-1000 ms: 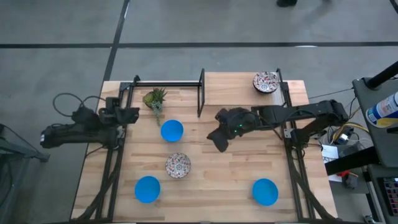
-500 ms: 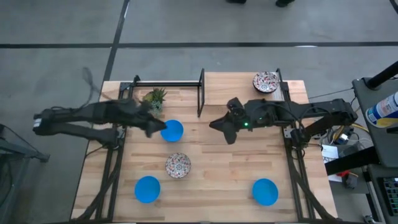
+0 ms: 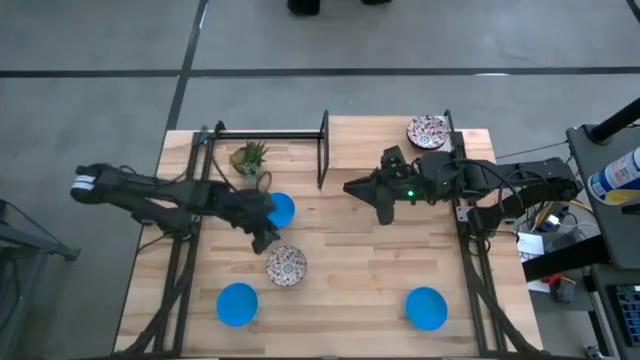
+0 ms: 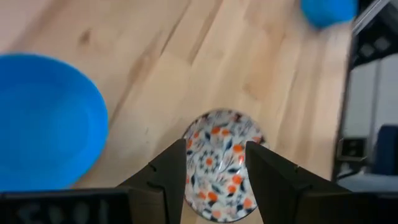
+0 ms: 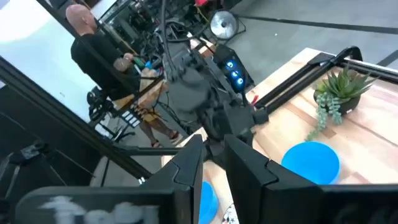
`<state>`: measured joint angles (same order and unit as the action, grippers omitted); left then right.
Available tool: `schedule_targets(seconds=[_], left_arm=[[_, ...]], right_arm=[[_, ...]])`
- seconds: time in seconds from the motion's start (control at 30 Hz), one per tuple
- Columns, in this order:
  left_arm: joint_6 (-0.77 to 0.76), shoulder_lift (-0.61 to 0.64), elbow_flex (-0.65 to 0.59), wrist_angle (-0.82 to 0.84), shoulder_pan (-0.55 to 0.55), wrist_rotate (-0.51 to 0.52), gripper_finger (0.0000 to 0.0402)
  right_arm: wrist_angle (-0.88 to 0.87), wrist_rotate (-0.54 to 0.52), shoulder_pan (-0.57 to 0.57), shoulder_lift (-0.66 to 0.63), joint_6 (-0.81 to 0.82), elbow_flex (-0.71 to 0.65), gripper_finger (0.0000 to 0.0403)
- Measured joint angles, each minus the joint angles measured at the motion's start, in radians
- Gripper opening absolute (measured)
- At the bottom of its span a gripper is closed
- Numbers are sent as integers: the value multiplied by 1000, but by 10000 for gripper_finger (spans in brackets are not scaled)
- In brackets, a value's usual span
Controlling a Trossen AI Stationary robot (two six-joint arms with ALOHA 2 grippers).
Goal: Pick & Place Mini bowls
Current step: Stack the white patterned bowl on top of the other white patterned bowl on the shelf
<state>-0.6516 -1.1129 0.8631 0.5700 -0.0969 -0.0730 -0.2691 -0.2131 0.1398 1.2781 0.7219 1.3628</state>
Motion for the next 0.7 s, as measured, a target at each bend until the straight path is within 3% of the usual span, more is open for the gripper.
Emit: schedule_targets(seconds=[0.7], left_arm=[[-62,-282,-1,6,-53,19,156]], right_arm=[[20,-3,16,14,7,0,59]])
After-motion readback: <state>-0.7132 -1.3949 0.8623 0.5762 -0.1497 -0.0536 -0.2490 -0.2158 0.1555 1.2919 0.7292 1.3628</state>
